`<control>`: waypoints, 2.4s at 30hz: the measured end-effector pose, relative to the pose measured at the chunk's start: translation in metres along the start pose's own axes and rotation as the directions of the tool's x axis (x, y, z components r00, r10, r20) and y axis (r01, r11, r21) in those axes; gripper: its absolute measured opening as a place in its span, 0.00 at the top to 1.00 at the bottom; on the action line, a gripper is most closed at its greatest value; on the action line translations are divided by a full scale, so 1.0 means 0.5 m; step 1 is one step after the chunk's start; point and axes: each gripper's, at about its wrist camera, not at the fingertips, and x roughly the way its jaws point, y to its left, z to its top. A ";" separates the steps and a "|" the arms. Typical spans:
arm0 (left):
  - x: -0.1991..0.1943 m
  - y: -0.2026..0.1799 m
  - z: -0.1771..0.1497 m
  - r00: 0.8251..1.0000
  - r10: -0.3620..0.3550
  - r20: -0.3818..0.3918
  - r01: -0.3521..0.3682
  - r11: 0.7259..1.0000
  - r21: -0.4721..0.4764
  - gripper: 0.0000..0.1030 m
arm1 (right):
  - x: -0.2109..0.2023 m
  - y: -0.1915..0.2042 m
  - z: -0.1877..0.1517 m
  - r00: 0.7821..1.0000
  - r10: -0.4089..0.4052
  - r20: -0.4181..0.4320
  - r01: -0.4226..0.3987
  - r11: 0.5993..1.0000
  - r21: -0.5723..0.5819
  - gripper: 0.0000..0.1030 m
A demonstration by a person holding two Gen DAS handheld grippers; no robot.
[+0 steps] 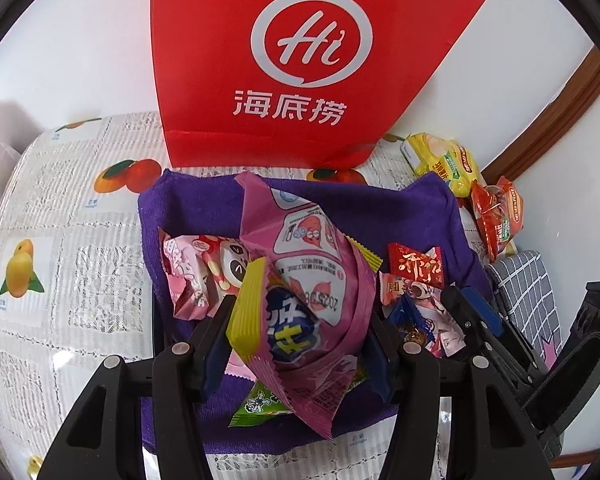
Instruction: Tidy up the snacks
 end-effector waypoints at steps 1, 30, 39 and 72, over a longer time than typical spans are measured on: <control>0.000 0.001 0.001 1.000 -0.003 -0.005 0.003 1.000 -0.005 0.45 | -0.001 0.000 0.000 1.000 -0.001 0.003 0.001 1.000 0.001 0.62; -0.157 -0.097 -0.059 0.980 0.066 0.187 -0.097 0.982 0.163 0.26 | -0.225 0.039 -0.030 0.999 -0.025 0.032 0.025 1.000 0.012 0.18; -0.259 -0.131 -0.210 0.975 0.026 0.221 -0.068 0.980 0.189 0.26 | -0.388 0.034 -0.106 0.990 -0.139 0.001 0.139 0.990 0.017 0.11; -0.525 -0.159 -0.554 0.923 0.027 0.383 -0.085 0.987 0.136 0.04 | -0.761 0.089 -0.324 0.957 -0.260 0.132 0.267 0.963 -0.040 0.00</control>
